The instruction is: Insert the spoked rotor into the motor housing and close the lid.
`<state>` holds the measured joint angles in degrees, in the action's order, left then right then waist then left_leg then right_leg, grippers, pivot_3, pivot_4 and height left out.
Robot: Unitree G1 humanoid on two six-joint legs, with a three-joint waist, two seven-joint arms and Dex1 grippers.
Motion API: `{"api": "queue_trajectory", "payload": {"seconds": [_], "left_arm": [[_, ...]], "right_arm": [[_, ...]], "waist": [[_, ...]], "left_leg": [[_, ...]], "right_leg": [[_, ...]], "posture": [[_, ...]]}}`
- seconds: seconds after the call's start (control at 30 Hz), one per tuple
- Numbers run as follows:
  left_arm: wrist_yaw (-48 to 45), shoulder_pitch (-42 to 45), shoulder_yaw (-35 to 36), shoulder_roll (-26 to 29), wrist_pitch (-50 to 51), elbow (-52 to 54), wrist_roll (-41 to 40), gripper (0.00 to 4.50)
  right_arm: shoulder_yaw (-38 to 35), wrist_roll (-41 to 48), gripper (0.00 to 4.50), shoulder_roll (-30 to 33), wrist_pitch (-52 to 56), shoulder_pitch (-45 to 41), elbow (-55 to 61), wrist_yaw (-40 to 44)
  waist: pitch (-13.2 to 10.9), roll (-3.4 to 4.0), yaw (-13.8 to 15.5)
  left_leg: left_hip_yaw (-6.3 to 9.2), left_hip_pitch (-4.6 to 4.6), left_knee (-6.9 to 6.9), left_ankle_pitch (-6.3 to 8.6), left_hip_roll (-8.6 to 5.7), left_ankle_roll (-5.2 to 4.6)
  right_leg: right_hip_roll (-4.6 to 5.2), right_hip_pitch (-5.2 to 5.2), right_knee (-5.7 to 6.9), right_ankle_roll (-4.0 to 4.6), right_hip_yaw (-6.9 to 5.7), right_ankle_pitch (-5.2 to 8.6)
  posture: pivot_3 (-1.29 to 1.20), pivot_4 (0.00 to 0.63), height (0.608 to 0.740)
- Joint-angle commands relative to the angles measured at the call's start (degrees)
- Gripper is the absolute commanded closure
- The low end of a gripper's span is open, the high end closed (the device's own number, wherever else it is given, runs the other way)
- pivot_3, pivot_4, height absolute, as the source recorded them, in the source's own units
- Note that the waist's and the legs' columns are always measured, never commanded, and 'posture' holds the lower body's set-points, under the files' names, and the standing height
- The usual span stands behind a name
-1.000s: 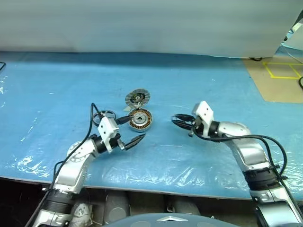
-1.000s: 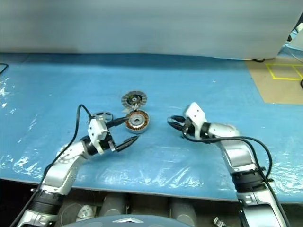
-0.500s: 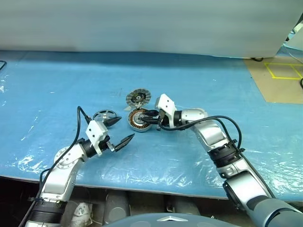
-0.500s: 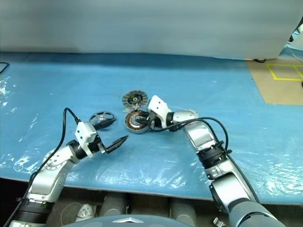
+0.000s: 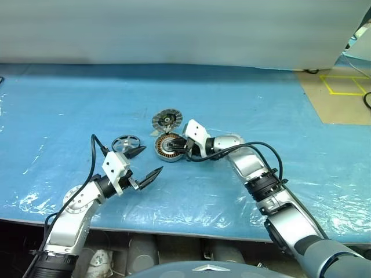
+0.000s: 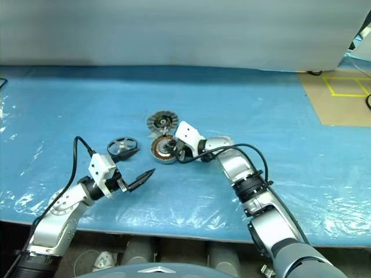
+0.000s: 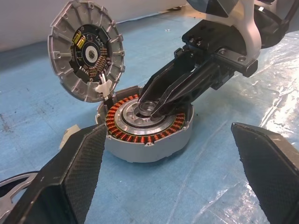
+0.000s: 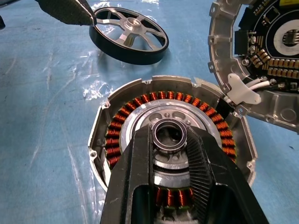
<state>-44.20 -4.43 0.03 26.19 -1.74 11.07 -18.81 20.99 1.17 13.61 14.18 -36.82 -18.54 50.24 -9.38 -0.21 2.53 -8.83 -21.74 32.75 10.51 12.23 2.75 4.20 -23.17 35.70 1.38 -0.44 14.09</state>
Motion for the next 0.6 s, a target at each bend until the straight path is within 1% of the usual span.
{"api": "queue_trajectory", "payload": {"seconds": [0.03,0.6], "left_arm": [[0.0,0.8,0.2,0.2,0.1,1.7,-0.1,0.00],[-0.8,1.5,-0.1,0.3,0.3,0.8,-0.1,0.00]], "right_arm": [[-0.7,-0.5,3.87,-0.5,-1.2,-0.9,0.3,-1.1],[-0.3,-0.9,3.87,-0.1,-1.0,-0.2,0.4,-0.7]], "waist": [[0.0,0.00,0.0],[0.0,0.00,0.0]], "left_leg": [[0.00,0.00,0.00,0.00,0.00,0.00],[0.00,0.01,0.00,0.00,0.00,0.00]], "right_leg": [[0.00,0.00,0.00,0.00,0.00,0.00],[0.00,0.00,0.01,0.00,0.00,0.00]], "posture": [[0.00,0.150,0.740],[0.00,0.150,0.740]]}}
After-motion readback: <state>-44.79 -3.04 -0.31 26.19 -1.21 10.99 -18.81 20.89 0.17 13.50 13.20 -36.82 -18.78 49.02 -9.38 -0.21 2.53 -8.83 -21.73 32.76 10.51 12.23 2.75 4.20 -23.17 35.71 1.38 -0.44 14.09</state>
